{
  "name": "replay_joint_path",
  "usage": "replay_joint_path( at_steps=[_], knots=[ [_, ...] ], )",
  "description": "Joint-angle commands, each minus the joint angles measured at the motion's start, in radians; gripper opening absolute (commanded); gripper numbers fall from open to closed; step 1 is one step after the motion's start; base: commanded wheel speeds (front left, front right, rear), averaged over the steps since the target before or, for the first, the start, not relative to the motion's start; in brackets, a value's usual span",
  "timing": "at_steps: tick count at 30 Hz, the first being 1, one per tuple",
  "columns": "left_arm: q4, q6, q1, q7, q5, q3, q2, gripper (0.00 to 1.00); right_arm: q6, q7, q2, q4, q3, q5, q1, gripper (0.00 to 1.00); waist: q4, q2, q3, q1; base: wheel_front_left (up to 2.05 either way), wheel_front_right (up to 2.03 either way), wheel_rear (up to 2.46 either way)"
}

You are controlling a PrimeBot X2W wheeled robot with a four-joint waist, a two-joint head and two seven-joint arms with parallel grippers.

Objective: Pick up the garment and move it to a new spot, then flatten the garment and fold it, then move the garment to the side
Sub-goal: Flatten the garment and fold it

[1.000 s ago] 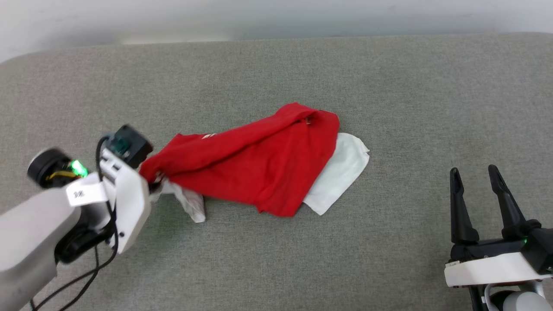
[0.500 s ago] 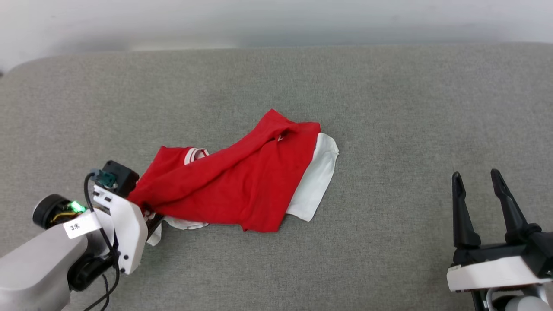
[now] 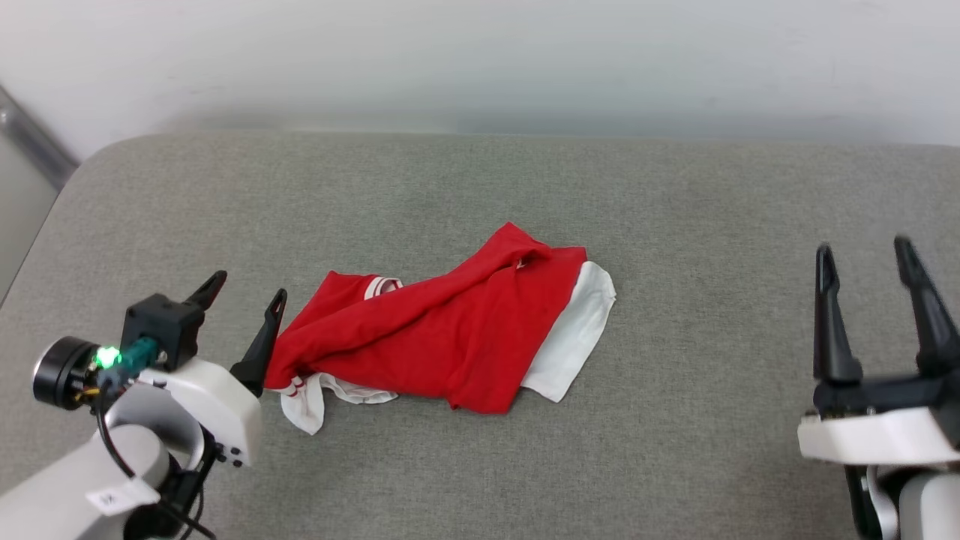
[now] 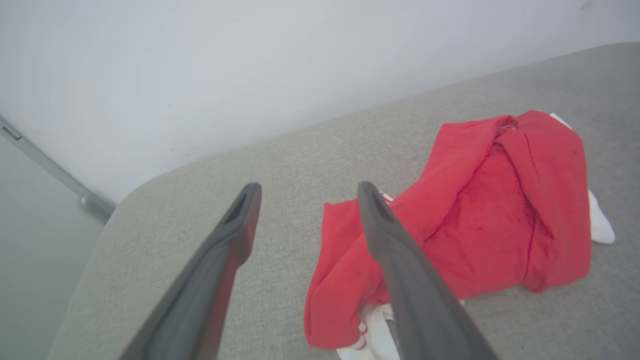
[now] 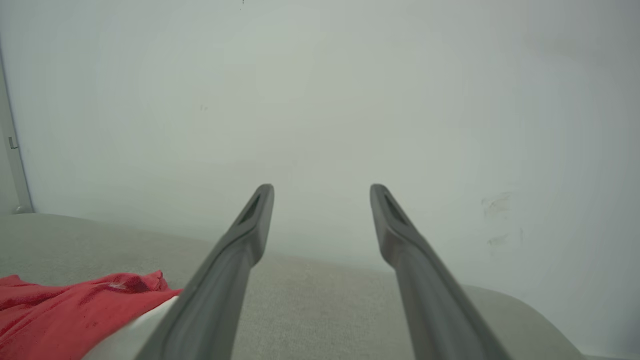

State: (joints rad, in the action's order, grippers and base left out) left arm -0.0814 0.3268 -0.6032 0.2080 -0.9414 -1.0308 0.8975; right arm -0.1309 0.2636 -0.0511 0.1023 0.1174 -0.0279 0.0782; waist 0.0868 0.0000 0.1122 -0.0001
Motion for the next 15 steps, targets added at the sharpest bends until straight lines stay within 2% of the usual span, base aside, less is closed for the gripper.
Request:
replay_joint_path(
  at_steps=[1, 5, 8, 12, 15],
  knots=[
    [0.013, 0.027, 0.021, 0.019, 0.01, 0.013, -0.01, 1.0, 0.0, 0.002, -0.004, 0.011, -0.003, -0.011, 0.024, 1.0, 0.004, 0.0, -0.003, 0.0001, 0.0, 0.0, 0.0],
    [0.052, 0.143, 0.104, 0.056, 0.055, 0.09, -0.046, 1.0, 0.0, 0.002, -0.057, 0.027, -0.035, -0.034, 0.113, 1.0, 0.014, 0.0, -0.003, 0.0001, 0.0, 0.0, 0.0],
    [0.096, 0.205, 0.174, 0.059, 0.146, 0.203, -0.11, 1.0, 0.0, 0.002, -0.112, 0.01, -0.081, -0.035, 0.179, 1.0, 0.023, 0.0, -0.001, 0.0001, 0.0, 0.0, 0.0],
    [0.146, 0.239, 0.297, 0.059, 0.278, 0.353, -0.204, 1.0, 0.0, 0.002, -0.198, -0.053, -0.189, -0.024, 0.272, 1.0, 0.03, 0.0, 0.003, 0.0001, 0.0, 0.0, 0.0],
    [0.168, 0.229, 0.384, 0.059, 0.361, 0.449, -0.276, 1.0, 0.0, -0.011, -0.27, -0.144, -0.294, 0.006, 0.349, 1.0, 0.035, 0.0, 0.006, 0.0001, 0.0, 0.0, 0.0]
  ],
)
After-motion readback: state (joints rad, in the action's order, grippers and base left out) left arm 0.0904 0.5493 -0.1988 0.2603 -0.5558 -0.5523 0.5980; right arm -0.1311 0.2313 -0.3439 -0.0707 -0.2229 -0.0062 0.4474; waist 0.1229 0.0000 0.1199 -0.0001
